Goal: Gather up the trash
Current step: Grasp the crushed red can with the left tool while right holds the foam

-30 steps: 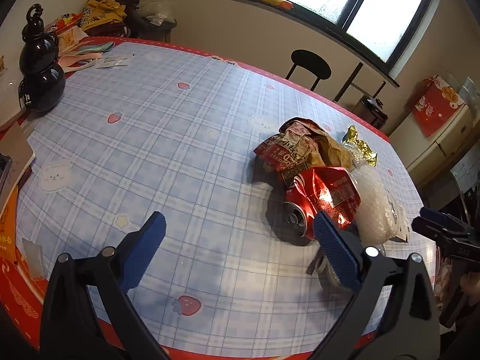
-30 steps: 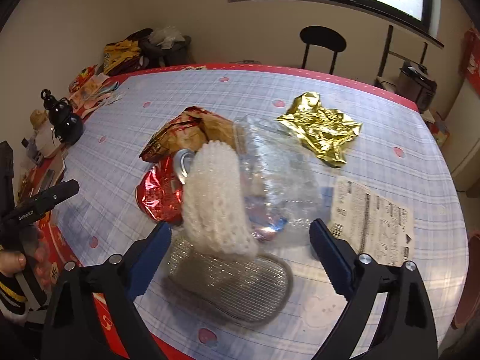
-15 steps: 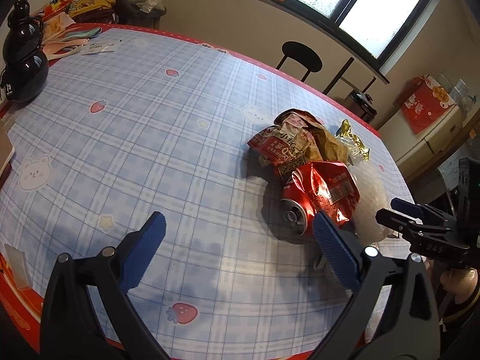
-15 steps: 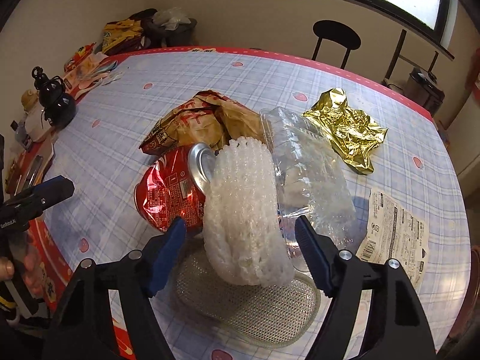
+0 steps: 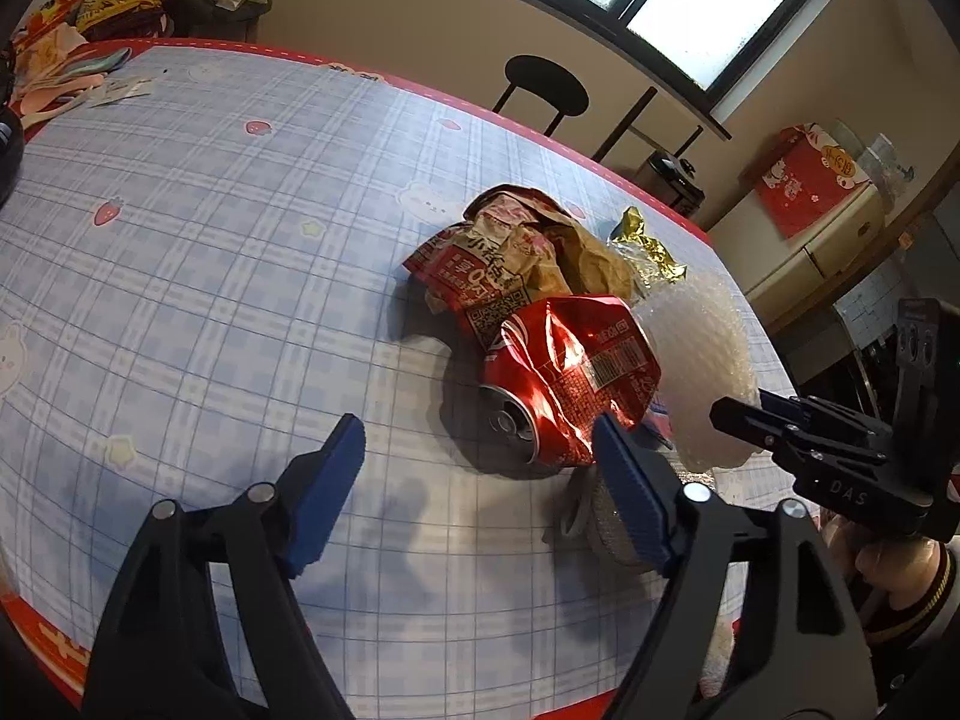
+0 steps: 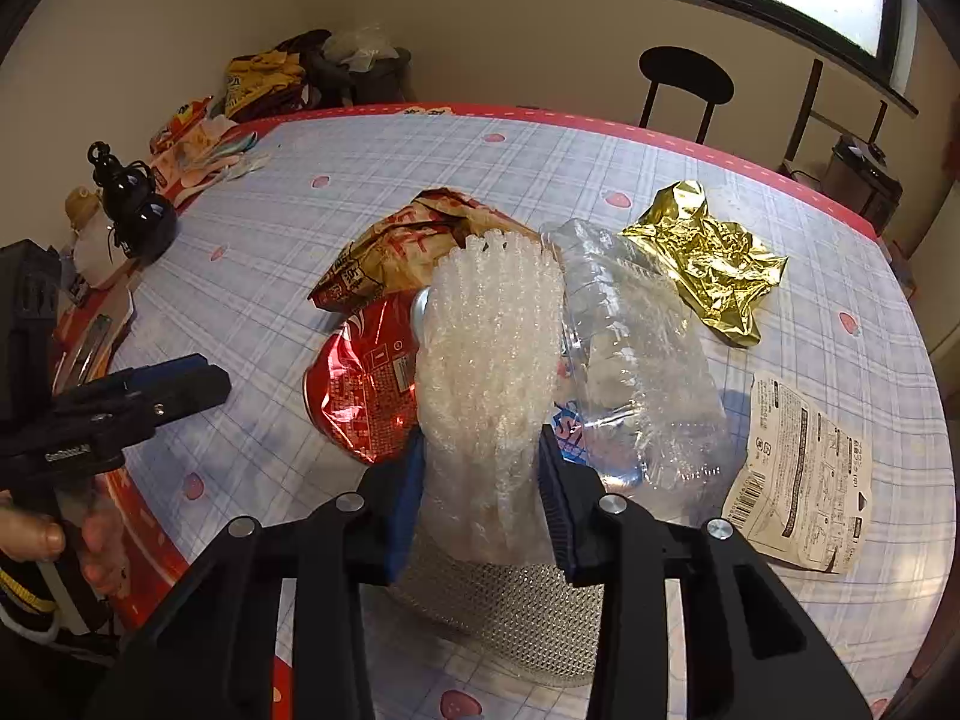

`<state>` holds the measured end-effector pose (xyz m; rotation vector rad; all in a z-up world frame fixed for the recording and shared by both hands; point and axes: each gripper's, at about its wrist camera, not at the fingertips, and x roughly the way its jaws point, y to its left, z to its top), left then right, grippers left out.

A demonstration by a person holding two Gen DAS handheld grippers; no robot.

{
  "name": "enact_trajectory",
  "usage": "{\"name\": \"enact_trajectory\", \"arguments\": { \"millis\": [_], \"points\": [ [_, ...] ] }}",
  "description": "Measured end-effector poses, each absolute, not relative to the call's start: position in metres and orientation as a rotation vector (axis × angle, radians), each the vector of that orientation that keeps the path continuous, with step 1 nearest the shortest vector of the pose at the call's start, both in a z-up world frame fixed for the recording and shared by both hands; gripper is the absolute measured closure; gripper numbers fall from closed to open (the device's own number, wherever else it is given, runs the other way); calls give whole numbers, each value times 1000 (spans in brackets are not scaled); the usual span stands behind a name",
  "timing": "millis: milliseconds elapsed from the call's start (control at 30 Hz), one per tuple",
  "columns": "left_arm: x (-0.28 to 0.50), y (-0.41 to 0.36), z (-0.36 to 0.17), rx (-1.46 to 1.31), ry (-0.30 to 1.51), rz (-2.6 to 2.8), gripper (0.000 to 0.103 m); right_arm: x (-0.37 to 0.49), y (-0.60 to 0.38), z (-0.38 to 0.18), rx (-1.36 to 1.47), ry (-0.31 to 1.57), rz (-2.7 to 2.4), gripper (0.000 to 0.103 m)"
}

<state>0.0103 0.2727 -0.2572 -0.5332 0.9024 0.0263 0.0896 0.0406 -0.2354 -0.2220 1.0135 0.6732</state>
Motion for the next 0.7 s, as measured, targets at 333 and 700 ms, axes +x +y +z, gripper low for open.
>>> {"name": "enact_trajectory", "arguments": {
  "millis": [333, 700],
  "points": [
    [49, 248, -278, -591, 971, 8, 48, 83, 16, -216, -182, 956, 631, 67],
    [74, 237, -307, -710, 1021, 108, 59, 75, -30, -213, -111, 941, 560, 67]
  ]
}}
